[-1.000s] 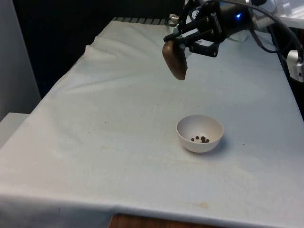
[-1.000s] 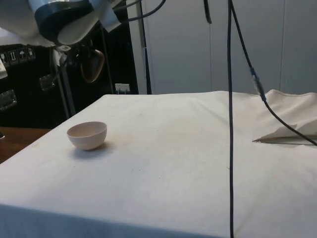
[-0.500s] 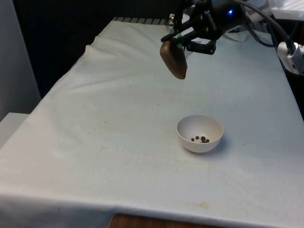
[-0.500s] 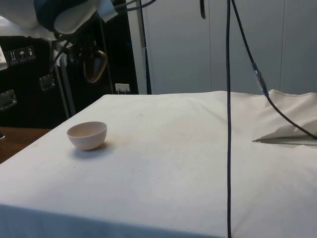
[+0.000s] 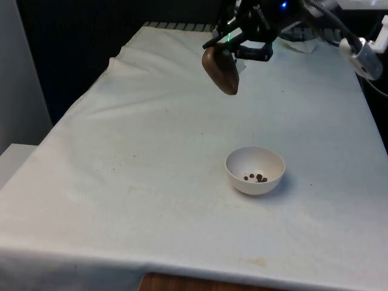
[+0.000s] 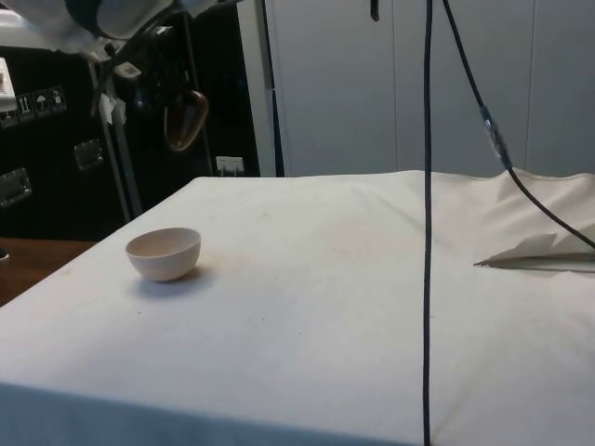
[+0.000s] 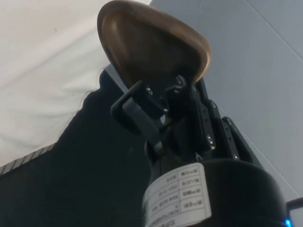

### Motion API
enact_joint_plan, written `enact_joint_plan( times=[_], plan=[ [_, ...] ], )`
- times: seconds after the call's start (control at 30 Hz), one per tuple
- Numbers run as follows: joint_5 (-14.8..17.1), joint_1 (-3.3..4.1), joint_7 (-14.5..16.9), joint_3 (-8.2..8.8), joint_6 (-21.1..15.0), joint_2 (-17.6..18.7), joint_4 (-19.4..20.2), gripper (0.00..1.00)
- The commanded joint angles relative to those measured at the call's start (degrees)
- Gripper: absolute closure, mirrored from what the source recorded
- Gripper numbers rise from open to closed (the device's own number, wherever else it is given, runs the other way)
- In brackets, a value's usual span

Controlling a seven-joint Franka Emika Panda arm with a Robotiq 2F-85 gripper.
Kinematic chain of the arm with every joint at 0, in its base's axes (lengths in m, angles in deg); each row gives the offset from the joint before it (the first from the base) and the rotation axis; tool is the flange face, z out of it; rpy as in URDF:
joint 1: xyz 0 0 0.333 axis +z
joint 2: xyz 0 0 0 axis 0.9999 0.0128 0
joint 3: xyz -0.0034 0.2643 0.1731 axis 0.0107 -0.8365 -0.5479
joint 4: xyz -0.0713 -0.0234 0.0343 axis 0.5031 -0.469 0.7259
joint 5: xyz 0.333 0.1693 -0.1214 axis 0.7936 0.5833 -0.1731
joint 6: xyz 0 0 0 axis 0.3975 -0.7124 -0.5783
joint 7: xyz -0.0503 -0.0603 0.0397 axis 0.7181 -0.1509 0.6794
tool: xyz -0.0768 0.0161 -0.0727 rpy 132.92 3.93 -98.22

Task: Pour the coffee beans from the cup into the bowl.

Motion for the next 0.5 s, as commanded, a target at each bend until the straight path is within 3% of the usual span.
enact_joint_plan(
  times=[0.0, 0.07, 0.1, 0.13, 0.4, 0.43, 0.47],
  plan=[
    [0.9, -0.74, 0.2, -0.46, -0.9, -0.7, 0.7, 0.88],
    [1.9, -1.03, 0.3, -0.29, -0.9, -1.1, 0.9, 0.88],
    [1.4, -0.34, 0.1, 0.17, 0.0, -0.5, 0.1, 0.88],
    [2.3, -1.09, 0.3, -0.23, -0.9, -1.3, 0.9, 0.88],
    [5.0, -1.66, 0.2, 0.8, -1.0, -2.9, 2.5, 0.88],
    [4.7, -1.03, 0.2, 1.32, 0.0, -2.2, 1.7, 0.88],
    [5.3, -1.72, 0.2, 0.92, -1.1, -3.0, 2.7, 0.88]
  ],
)
